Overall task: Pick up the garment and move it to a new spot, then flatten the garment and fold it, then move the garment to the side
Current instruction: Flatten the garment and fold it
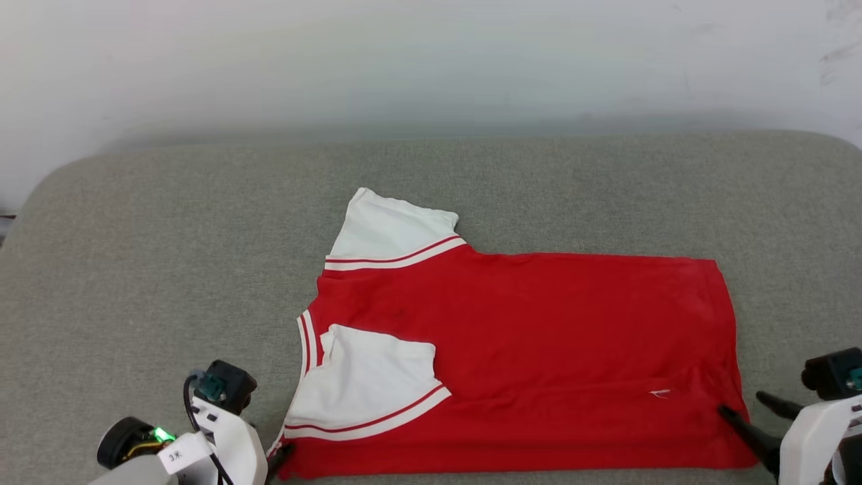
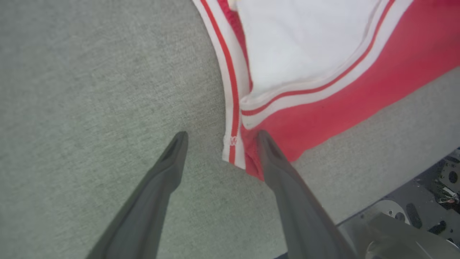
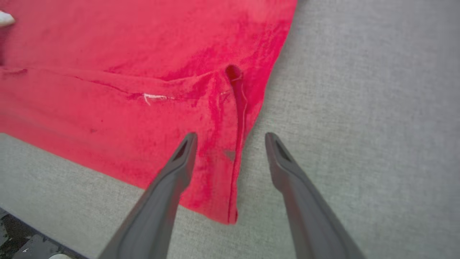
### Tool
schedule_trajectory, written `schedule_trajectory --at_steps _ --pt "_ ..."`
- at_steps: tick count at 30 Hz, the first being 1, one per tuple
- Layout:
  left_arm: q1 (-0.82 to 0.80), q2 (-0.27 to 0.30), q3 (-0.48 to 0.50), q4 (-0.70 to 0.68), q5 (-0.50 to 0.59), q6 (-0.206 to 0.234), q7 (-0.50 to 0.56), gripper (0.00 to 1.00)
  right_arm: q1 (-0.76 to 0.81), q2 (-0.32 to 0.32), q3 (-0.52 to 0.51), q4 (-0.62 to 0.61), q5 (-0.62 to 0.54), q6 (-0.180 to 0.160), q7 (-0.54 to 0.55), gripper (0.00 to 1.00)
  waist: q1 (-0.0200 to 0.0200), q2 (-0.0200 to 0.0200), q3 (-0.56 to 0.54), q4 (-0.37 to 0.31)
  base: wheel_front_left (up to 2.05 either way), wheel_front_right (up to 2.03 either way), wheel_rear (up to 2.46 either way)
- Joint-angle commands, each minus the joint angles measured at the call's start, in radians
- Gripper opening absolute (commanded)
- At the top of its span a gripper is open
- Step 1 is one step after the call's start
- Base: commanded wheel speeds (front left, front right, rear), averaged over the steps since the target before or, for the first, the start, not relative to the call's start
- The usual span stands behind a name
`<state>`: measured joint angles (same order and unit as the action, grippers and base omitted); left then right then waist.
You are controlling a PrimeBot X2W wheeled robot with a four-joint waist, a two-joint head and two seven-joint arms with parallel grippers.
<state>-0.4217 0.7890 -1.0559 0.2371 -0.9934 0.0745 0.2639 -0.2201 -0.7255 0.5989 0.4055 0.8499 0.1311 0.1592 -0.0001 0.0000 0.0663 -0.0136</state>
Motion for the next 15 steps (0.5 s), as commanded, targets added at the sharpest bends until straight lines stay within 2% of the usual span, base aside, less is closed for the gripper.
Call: schedule_trajectory --at_steps 1,10,15 --pt "-0.02 0.007 0.008 -0.013 0.007 0.005 -0.01 1.0 0.018 0.006 -0.021 -0.005 -0.013 -0.001 -0.031 1.0 0.0001 0.0 -0.014 0.005 0.0 0.0 0.0" --pt "-0.125 0.05 0.054 -0.106 0.075 0.032 -0.039 1.0 0.037 0.076 -0.199 -0.072 -0.182 -0.001 -0.214 1.0 0.0001 0.0 -0.022 -0.019 0.0 0.0 0.0" --pt "-0.237 0.031 0.104 -0.101 0.111 0.042 -0.065 1.0 0.045 0.156 -0.322 -0.161 -0.298 -0.001 -0.256 1.0 0.0001 0.0 0.02 -0.05 0.0 0.0 0.0"
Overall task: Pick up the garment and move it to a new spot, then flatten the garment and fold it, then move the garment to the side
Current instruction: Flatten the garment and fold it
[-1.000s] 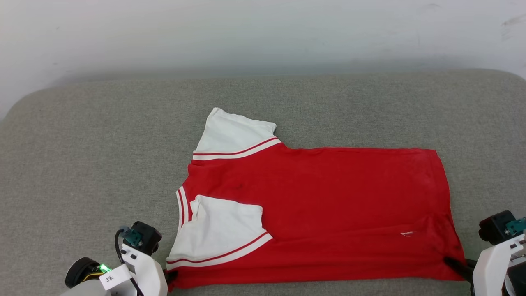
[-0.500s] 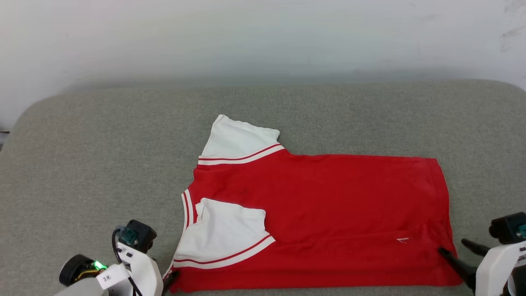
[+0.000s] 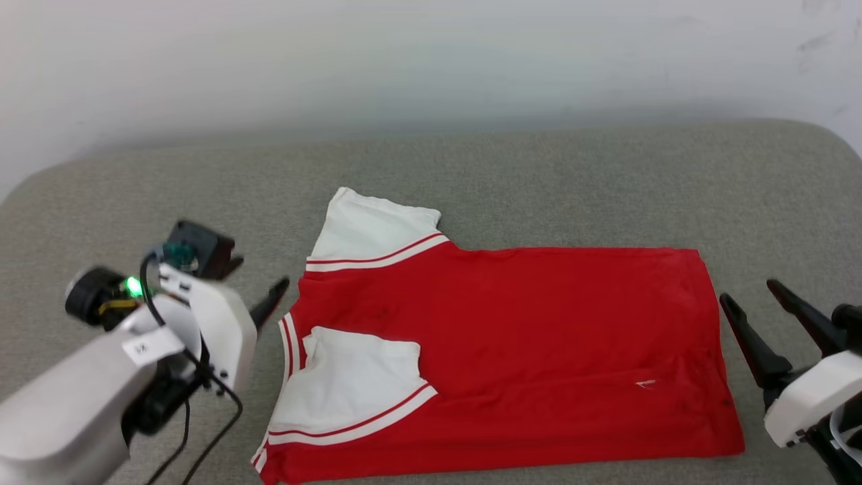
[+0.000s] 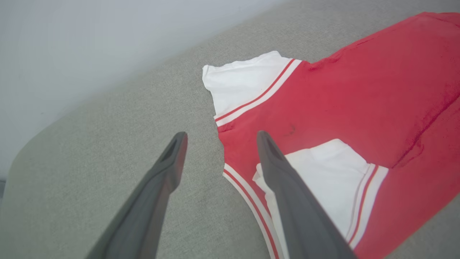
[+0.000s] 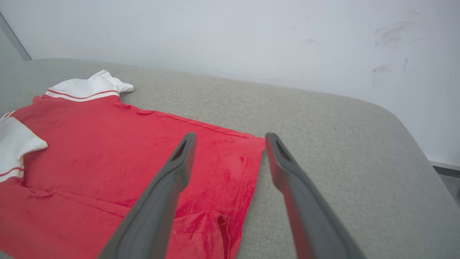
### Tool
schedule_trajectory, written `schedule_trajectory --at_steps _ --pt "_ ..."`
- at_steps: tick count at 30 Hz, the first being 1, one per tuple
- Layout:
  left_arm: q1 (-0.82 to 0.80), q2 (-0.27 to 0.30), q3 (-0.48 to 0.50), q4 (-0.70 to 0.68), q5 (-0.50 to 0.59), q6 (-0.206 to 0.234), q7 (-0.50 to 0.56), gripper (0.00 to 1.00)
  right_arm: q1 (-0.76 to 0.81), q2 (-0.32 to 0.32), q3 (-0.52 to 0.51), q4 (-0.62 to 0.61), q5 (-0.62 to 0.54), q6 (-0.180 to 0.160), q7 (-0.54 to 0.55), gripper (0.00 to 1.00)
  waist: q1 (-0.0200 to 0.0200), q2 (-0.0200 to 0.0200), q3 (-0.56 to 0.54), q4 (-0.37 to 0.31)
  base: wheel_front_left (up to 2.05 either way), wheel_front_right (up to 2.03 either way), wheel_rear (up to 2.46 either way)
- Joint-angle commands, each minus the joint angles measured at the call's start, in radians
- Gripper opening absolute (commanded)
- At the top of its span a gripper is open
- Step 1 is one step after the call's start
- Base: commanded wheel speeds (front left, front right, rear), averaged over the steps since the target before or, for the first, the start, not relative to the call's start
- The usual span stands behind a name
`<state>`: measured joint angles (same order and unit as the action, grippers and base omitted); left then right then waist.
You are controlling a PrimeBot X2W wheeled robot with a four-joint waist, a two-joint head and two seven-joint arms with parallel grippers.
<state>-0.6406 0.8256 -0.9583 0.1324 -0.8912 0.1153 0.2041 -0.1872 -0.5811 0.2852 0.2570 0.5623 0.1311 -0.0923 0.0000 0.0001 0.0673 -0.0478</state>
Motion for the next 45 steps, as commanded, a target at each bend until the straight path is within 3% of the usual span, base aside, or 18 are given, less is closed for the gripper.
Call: schedule_trajectory --at_steps 1,7,15,22,26,36,41,42,43,45 --pt "-0.044 -0.007 0.016 0.01 0.016 -0.002 -0.007 1.0 0.017 0.029 -0.028 -0.035 -0.033 -0.001 -0.005 1.0 0.0 -0.0001 0.032 -0.023 0.0 0.0 0.0" --pt "-0.205 -0.043 0.054 0.084 0.022 -0.048 0.019 1.0 0.035 0.122 -0.112 -0.19 -0.144 -0.001 0.024 1.0 0.0 -0.0001 0.12 -0.07 0.0 0.0 0.0" --pt "-0.434 -0.104 0.072 0.234 -0.016 -0.136 0.185 1.0 0.027 0.192 -0.15 -0.33 -0.216 -0.001 0.054 1.0 0.0 -0.0001 0.255 -0.125 0.0 0.0 0.0" --pt "-0.607 -0.143 0.05 0.361 -0.074 -0.177 0.453 1.0 -0.012 0.202 -0.133 -0.377 -0.235 -0.001 0.058 1.0 0.0 -0.0001 0.37 -0.163 0.0 0.0 0.0" --pt "-0.672 -0.163 0.036 0.416 -0.086 -0.187 0.551 1.0 -0.033 0.208 -0.125 -0.383 -0.239 -0.001 0.05 1.0 0.0 -0.0001 0.423 -0.176 0.0 0.0 0.0" --pt "-0.734 -0.157 -0.028 0.531 -0.038 -0.206 0.661 1.0 -0.086 0.207 -0.088 -0.371 -0.231 -0.001 0.034 1.0 0.0 -0.0001 0.503 -0.196 0.0 0.0 0.0" --pt "-0.689 -0.175 -0.047 0.56 -0.071 -0.219 0.703 1.0 -0.105 0.199 -0.082 -0.355 -0.228 -0.001 0.024 1.0 0.0 -0.0001 0.514 -0.199 0.0 0.0 0.0" --pt "-0.683 -0.177 -0.053 0.563 -0.073 -0.22 0.709 0.25 -0.105 0.196 -0.085 -0.351 -0.226 -0.001 0.023 1.0 0.0 -0.0001 0.514 -0.197 0.0 0.0 0.0" --pt "-0.678 -0.179 -0.055 0.565 -0.079 -0.222 0.713 0.0 -0.106 0.194 -0.087 -0.348 -0.224 -0.001 0.022 1.0 0.0 -0.0001 0.513 -0.196 0.0 0.0 0.0" --pt "-0.672 -0.182 -0.06 0.562 -0.078 -0.228 0.705 0.0 -0.114 0.191 -0.092 -0.345 -0.219 -0.001 0.024 1.0 0.0 -0.0001 0.508 -0.192 0.0 0.0 0.0"
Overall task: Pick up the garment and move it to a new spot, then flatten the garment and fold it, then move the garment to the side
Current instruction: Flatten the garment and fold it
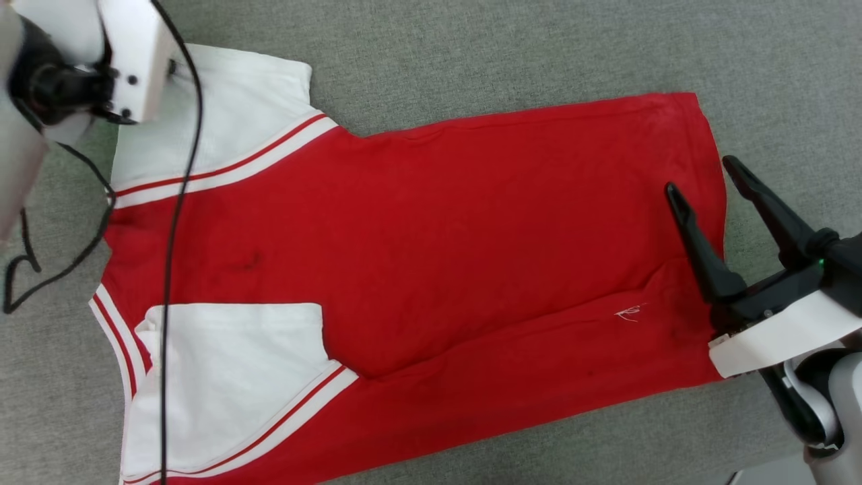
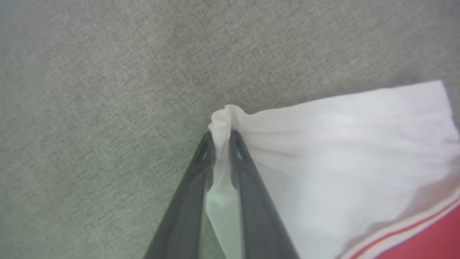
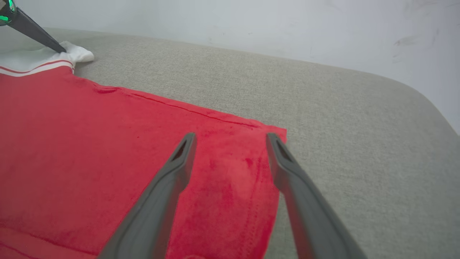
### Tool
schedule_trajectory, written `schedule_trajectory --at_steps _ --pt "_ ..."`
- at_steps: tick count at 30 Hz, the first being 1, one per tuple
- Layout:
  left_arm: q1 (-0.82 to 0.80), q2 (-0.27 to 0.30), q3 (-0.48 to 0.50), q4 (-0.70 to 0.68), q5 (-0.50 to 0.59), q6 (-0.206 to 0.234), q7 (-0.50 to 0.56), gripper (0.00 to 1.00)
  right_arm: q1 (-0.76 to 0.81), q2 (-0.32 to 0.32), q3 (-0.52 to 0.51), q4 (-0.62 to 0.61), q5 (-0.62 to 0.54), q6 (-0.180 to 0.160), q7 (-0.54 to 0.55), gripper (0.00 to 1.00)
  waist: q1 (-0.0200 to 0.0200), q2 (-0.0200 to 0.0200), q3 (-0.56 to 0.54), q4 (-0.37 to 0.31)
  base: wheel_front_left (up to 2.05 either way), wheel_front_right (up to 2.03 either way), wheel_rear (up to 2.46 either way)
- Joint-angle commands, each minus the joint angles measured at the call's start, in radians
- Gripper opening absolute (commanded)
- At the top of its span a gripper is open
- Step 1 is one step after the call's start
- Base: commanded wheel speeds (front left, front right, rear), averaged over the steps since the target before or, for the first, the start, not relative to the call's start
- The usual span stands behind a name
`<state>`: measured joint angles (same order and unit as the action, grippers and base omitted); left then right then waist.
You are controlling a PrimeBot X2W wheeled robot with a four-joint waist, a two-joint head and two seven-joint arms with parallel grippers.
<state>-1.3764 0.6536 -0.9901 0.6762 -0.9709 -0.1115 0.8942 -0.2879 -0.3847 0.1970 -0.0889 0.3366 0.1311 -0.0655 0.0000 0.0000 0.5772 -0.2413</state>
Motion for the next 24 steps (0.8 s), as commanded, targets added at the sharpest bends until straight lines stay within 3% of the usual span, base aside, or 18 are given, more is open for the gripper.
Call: schedule_trajectory --at_steps 1,7,12,24 --pt "0.064 -0.011 -0.03 0.016 0.005 -0.002 0.004 0.0 -0.018 -0.007 -0.007 0.001 0.011 -0.001 -0.001 1.0 0.0 0.0 -0.006 0.004 0.0 0.0 0.0" --pt "0.05 -0.031 -0.017 -0.02 0.001 -0.012 -0.094 0.0 -0.053 -0.045 -0.043 -0.011 0.028 -0.001 0.027 1.0 0.0 0.0 -0.052 0.029 0.0 0.0 0.0" --pt "0.049 -0.029 -0.029 -0.053 0.013 -0.017 -0.165 0.0 -0.12 -0.104 -0.068 -0.016 0.068 -0.001 0.112 1.0 0.0 0.0 -0.097 0.061 0.0 0.0 0.0" --pt "0.061 -0.035 -0.104 -0.199 0.046 -0.017 -0.29 0.0 -0.3 -0.355 0.064 0.108 0.305 -0.001 0.59 1.0 0.0 0.0 -0.141 0.143 0.0 0.0 0.0"
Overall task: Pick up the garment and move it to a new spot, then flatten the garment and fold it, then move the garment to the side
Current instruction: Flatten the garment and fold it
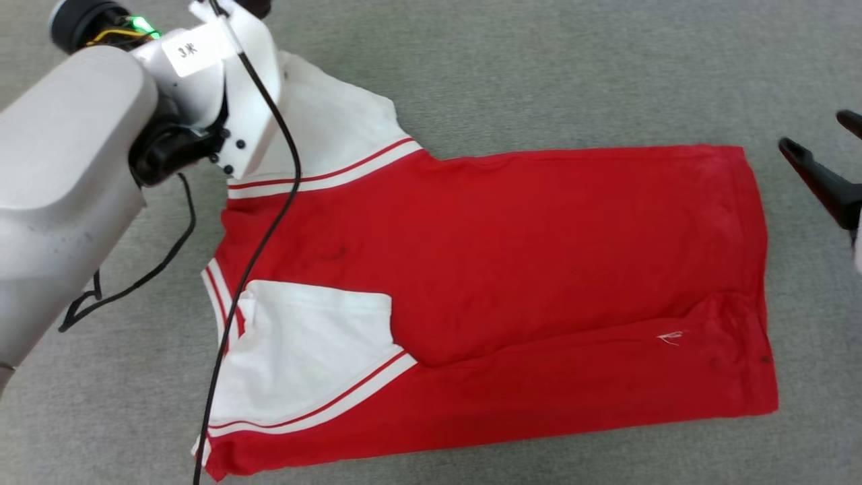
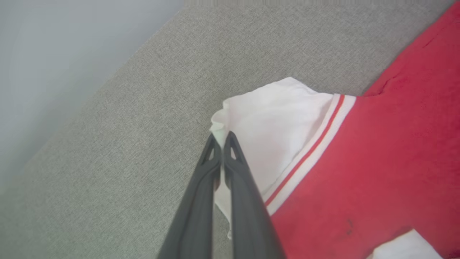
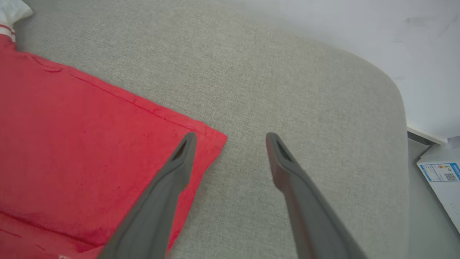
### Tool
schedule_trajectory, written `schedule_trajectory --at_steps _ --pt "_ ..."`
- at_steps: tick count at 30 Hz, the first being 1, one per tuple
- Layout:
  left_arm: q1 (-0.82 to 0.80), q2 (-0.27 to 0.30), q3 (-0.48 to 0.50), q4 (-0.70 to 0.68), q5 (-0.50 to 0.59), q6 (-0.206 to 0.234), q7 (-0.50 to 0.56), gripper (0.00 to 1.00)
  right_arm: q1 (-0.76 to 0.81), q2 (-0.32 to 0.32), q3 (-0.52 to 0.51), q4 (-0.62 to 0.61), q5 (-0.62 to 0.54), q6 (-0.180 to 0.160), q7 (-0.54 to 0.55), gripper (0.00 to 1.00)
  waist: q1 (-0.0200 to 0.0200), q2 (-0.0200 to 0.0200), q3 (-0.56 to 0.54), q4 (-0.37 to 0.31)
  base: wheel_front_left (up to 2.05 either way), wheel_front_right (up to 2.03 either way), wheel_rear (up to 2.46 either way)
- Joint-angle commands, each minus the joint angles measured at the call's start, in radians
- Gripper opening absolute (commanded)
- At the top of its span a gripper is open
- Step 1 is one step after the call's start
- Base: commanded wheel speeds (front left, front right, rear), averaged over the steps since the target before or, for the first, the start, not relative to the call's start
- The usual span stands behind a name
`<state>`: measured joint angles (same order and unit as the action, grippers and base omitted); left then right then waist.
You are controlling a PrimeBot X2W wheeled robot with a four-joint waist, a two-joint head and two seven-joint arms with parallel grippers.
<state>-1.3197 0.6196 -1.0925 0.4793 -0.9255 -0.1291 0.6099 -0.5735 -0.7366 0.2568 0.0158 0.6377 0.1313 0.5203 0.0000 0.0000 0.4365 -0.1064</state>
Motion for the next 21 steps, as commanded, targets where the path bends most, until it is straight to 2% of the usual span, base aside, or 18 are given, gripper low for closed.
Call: schedule_trajectory --at_steps 1,5,9,15,21 --pt "0.002 -0.003 -0.003 -0.013 0.0 0.0 -0.016 0.0 -0.03 -0.019 0.023 0.019 0.028 -0.001 0.044 1.0 0.0 0.0 0.001 0.014 0.0 0.0 0.0" --pt "-0.016 -0.009 -0.009 -0.048 0.006 0.0 -0.045 0.0 -0.098 -0.057 0.089 0.075 0.109 -0.001 0.188 1.0 0.0 0.0 0.013 0.036 0.0 0.0 0.0" --pt "-0.035 -0.014 -0.021 -0.075 0.026 0.0 -0.06 0.0 -0.16 -0.071 0.161 0.129 0.126 -0.001 0.259 1.0 0.0 0.0 0.031 0.059 0.0 0.0 0.0" --pt "-0.063 -0.025 -0.024 -0.105 0.036 0.0 -0.078 0.0 -0.235 -0.048 0.233 0.23 0.132 -0.001 0.284 1.0 0.0 0.0 0.062 0.089 0.0 0.0 0.0" --pt "-0.085 -0.03 -0.026 -0.119 0.044 0.0 -0.088 0.0 -0.258 -0.008 0.324 0.336 0.121 -0.001 0.258 1.0 0.0 0.0 0.093 0.11 0.0 0.0 0.0"
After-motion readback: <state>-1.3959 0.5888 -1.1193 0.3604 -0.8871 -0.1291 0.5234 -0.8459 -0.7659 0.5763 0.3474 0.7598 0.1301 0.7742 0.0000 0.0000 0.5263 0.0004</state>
